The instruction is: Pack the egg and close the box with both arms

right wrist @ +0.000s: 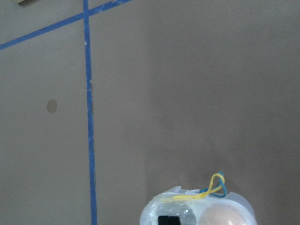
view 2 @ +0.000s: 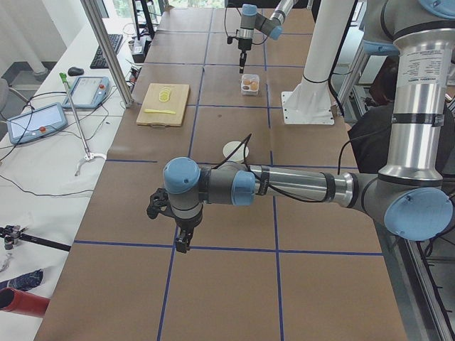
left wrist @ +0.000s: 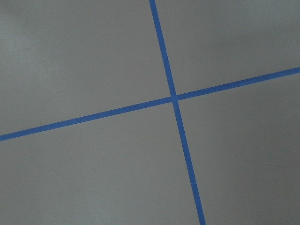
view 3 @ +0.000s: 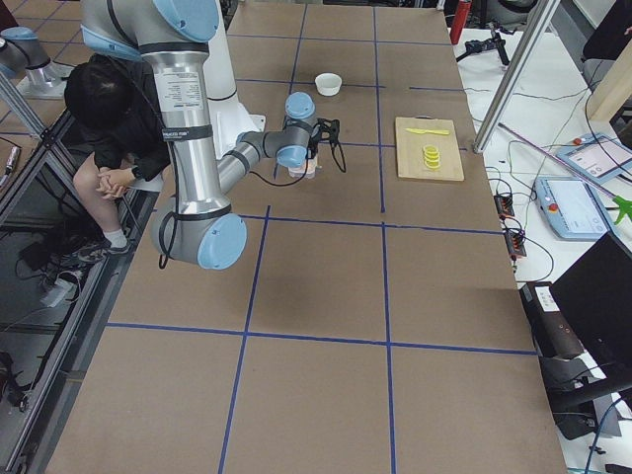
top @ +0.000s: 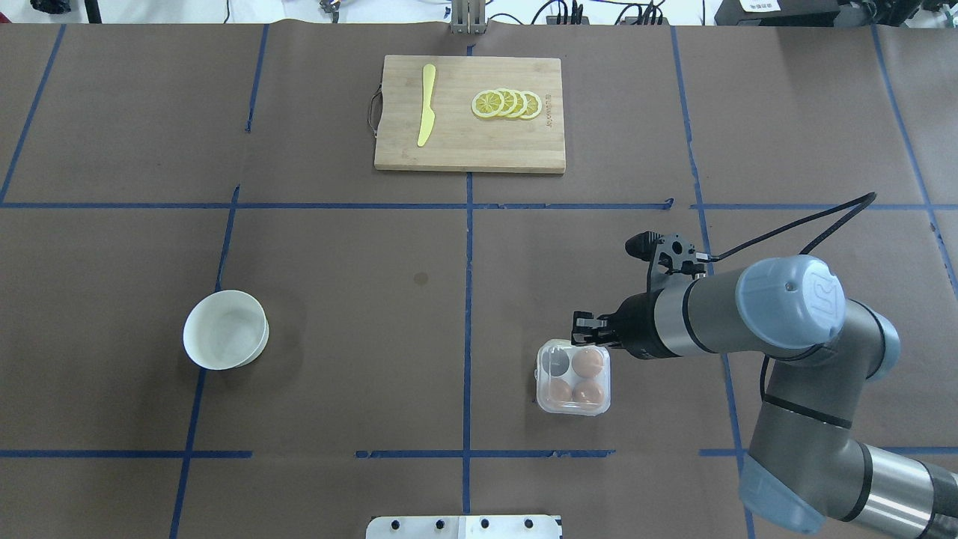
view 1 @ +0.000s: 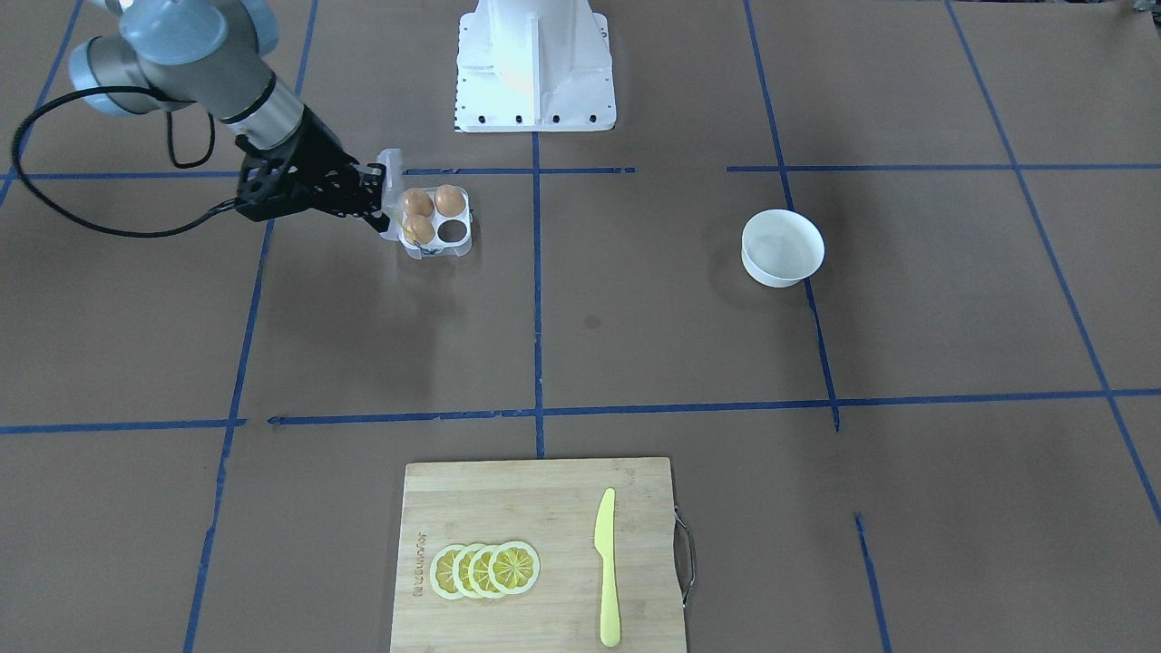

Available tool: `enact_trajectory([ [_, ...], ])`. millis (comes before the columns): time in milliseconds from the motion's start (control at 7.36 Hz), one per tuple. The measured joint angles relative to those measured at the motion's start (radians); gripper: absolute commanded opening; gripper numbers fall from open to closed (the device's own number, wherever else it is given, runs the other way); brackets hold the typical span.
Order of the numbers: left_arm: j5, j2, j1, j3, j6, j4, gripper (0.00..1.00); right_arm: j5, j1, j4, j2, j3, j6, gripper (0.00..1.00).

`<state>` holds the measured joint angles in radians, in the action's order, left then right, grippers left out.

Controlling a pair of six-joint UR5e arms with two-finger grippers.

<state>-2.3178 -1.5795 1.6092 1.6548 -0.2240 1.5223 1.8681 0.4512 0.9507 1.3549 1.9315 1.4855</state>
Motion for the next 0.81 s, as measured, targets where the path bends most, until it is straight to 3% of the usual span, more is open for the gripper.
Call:
enact_trajectory([
  [407, 0.000, 0.000, 0.000, 0.000, 0.001, -0.001, 1.00, -0.001, 0.014, 0.083, 0.005, -0.006, -0.022, 0.00],
  [815, 0.000, -0.002, 0.000, -0.003, 0.001, 0.001, 1.00, 0.086, 0.161, 0.231, 0.081, -0.002, -0.219, 0.00],
])
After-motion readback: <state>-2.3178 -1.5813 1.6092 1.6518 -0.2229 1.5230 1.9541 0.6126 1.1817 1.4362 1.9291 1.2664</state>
